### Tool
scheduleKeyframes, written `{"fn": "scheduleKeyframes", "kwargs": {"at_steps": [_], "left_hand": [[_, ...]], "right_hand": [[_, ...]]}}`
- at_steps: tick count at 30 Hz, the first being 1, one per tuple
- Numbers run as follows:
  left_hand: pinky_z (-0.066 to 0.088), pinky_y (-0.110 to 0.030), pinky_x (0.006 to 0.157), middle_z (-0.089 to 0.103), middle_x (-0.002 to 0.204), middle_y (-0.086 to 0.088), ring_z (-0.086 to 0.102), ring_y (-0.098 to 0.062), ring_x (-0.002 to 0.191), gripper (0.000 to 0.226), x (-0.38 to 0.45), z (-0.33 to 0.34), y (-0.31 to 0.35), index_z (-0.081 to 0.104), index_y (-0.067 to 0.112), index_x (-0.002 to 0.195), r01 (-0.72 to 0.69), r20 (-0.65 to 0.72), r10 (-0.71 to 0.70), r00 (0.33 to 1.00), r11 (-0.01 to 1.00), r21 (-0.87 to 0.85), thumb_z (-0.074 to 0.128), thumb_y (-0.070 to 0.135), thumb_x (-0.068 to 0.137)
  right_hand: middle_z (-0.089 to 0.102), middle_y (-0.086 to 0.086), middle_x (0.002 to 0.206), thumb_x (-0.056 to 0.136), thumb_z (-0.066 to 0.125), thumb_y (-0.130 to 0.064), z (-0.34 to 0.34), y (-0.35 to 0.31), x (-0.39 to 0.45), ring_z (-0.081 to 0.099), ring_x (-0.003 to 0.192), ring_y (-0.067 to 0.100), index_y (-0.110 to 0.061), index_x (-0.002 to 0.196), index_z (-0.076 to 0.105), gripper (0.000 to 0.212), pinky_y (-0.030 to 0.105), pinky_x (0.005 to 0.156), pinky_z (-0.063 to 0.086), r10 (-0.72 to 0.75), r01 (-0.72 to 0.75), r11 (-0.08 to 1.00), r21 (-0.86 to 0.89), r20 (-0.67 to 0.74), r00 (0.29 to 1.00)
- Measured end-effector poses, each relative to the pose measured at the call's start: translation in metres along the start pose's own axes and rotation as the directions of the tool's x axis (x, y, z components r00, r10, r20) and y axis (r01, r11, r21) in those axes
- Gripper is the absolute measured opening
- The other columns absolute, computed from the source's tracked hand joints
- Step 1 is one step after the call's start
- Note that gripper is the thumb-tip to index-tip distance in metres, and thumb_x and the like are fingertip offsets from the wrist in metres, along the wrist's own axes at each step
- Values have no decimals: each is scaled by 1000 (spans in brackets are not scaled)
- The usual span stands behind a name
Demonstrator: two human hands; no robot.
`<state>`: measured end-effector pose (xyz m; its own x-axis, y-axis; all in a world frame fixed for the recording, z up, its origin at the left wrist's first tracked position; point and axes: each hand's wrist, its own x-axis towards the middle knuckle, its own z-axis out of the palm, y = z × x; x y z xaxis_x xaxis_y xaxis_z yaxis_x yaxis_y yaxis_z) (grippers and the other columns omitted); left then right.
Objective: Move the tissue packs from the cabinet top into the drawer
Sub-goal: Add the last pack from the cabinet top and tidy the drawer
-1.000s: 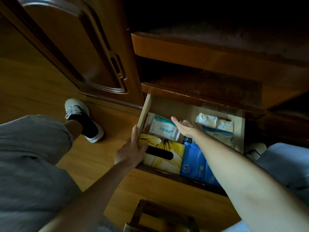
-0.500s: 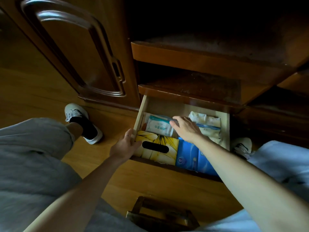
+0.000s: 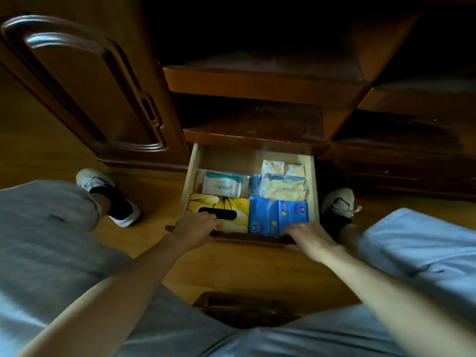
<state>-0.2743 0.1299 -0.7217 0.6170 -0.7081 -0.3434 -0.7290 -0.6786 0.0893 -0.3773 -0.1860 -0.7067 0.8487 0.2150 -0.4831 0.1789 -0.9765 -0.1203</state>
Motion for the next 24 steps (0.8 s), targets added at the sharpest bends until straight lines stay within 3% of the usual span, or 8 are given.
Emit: {"fn": "scheduleKeyframes", "kwargs": {"at_steps": [5,9,17,21,24], "left_hand": [[43,-33,71,66,112,6,61,-16,105,31,2,-5,1,67,24,118,-6,-41,11,999,993,119,71,36,90],[47,-34,78,65,114,5,58,-15,109,30,14,-18,-4,67,23,120,19,-98,-9,995,995,96,69,33,91],[51,-35,86,61,127,1,53,-18,122,39,61,-28,-30,60,19,131,74,-85,-58,995,977,199,63,35,96],[52,-33,84,58,129,0,51,-18,125,47,92,-38,-42,56,21,134,147,-147,-122,982,974,174,66,41,92],[56,-34,81,60,123,-2,59,-20,113,56,110,-44,-48,54,17,130,232,-223,-201,954,965,120,77,40,84]], "right_hand": [[67,-9,130,99,62,-44,1,1,2,61,122,15,-31,132,64,35,36,99,51,14,-18,998,-63,-74,997],[67,-9,128,100,59,-47,-12,9,11,62,121,16,-32,134,63,38,33,92,52,73,-83,994,-78,-124,990],[65,-9,125,103,50,-49,-31,19,59,62,117,16,-33,130,58,33,33,80,50,163,-180,974,-137,-127,978],[61,-10,122,95,60,-54,-45,42,78,53,121,14,-28,123,57,38,30,80,49,200,-250,956,-151,-287,937],[65,-4,114,87,72,-55,-52,54,95,62,109,17,-22,118,56,48,32,74,55,220,-280,954,-110,-379,899]]}}
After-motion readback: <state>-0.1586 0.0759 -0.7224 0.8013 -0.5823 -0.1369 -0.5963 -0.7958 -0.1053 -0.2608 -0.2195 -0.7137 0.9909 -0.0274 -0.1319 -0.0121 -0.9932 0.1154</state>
